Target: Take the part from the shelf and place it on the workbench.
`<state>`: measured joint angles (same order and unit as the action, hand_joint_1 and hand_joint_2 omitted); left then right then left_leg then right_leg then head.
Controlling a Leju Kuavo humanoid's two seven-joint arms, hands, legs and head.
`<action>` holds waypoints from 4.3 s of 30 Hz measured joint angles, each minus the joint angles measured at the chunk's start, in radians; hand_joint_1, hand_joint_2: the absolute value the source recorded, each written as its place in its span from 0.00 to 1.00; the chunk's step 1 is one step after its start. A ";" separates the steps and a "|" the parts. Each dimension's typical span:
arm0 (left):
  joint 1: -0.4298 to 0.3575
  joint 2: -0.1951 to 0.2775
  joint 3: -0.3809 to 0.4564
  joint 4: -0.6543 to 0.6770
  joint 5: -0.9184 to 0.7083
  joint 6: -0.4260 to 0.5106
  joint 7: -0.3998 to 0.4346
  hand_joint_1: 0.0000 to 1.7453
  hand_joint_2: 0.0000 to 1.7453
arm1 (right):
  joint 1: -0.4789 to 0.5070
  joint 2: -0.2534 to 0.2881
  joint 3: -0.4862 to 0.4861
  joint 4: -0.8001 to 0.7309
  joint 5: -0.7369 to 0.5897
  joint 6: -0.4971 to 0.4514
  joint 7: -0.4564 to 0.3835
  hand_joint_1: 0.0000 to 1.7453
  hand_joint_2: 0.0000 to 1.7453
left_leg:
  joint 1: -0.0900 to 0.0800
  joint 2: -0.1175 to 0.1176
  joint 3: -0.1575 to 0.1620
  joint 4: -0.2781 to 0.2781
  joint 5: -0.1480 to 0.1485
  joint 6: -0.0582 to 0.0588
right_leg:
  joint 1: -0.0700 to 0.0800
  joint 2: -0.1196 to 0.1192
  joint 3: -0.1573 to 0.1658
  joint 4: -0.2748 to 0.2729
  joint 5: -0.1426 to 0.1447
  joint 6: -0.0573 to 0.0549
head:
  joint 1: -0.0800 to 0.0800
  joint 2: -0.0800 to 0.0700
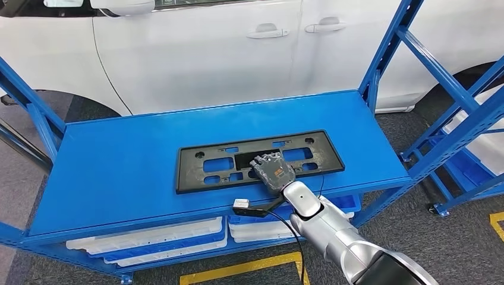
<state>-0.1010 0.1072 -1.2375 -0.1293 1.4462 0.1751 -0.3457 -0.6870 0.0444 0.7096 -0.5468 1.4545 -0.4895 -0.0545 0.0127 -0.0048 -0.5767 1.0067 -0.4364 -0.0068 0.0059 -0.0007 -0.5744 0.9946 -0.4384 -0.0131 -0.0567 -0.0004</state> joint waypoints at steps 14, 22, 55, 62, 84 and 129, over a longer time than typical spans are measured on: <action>0.005 0.004 0.001 0.000 0.000 -0.015 -0.102 0.00 1.00 | 0.013 0.003 -0.068 -0.030 -0.118 -0.019 -0.126 1.00 1.00 | 0.008 -0.002 -0.005 0.016 -0.009 -0.007 | -0.002 0.004 -0.001 0.016 -0.010 0.011 | 0.000 0.000; 0.008 0.005 0.027 0.000 0.000 -0.051 -0.085 0.00 1.00 | 0.138 -0.037 -0.225 -0.516 -0.870 0.201 -0.527 1.00 1.00 | 0.009 0.000 -0.008 0.012 -0.003 0.028 | -0.010 0.006 -0.133 0.303 -0.152 0.040 | 0.000 0.000; 0.004 0.012 0.151 0.000 0.000 -0.079 -0.076 0.00 1.00 | 0.401 -0.005 -0.336 -1.469 -1.672 1.096 -0.640 1.00 1.00 | 0.004 0.000 -0.055 0.005 0.042 0.026 | -0.020 0.001 -0.050 0.235 -0.153 0.039 | 0.000 0.000; 0.004 0.011 0.150 0.000 0.000 -0.072 -0.054 0.00 1.00 | 0.370 -0.016 -0.264 -1.434 -1.677 1.036 -0.624 1.00 1.00 | 0.007 -0.002 -0.077 0.001 0.081 -0.016 | -0.011 0.004 0.066 0.003 -0.064 0.010 | 0.000 0.000; -0.004 0.019 0.105 0.001 0.000 -0.074 -0.021 0.00 1.00 | 0.378 -0.064 -0.224 -1.398 -1.618 1.046 -0.641 1.00 1.00 | 0.005 0.008 -0.004 -0.006 0.004 0.026 | -0.012 0.002 -0.141 0.308 -0.140 0.041 | 0.000 0.000; 0.003 -0.010 0.097 0.001 0.000 -0.050 -0.017 0.00 1.00 | 0.333 -0.100 -0.267 -1.311 -1.694 1.125 -0.641 1.00 1.00 | 0.005 0.009 -0.140 0.244 -0.121 -0.031 | -0.006 -0.004 -0.003 0.000 -0.004 -0.026 | 0.000 0.000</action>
<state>-0.0982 0.0977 -1.1410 -0.1282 1.4462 0.1255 -0.3623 -0.3538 -0.0553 0.4429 -1.8581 -0.2398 0.6358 -0.6954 0.0177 0.0045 -0.7171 1.2509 -0.5575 -0.0380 -0.0002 -0.0052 -0.5774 0.9942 -0.4428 -0.0388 -0.0568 -0.0004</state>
